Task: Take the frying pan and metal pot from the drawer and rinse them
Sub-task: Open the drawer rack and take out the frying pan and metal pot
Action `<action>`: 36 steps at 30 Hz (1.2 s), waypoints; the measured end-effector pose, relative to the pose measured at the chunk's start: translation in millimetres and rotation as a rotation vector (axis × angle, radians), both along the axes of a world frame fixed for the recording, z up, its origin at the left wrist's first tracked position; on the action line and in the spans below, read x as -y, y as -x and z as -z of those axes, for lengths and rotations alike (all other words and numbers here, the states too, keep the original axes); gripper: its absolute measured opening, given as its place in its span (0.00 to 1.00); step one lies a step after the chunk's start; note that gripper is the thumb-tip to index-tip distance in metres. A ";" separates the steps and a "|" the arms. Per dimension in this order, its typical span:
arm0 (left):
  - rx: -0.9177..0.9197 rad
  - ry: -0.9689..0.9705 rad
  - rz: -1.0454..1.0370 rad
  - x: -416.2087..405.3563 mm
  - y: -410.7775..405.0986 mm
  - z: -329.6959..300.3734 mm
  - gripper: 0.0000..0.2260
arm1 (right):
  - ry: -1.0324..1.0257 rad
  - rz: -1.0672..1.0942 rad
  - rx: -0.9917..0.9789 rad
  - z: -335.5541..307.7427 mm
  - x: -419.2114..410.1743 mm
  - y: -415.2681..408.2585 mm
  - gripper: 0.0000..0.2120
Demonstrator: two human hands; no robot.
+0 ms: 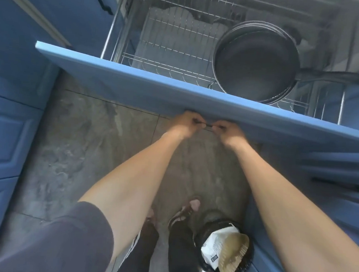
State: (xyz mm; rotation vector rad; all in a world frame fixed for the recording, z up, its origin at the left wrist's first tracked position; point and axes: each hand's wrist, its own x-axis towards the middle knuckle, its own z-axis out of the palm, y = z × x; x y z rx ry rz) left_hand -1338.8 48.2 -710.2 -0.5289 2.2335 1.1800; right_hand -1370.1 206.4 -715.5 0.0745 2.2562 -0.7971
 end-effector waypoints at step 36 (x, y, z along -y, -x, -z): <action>-0.326 0.019 0.095 25.8 -82.2 -223.1 0.13 | 0.260 0.151 -0.036 -232.3 -219.6 -106.3 0.12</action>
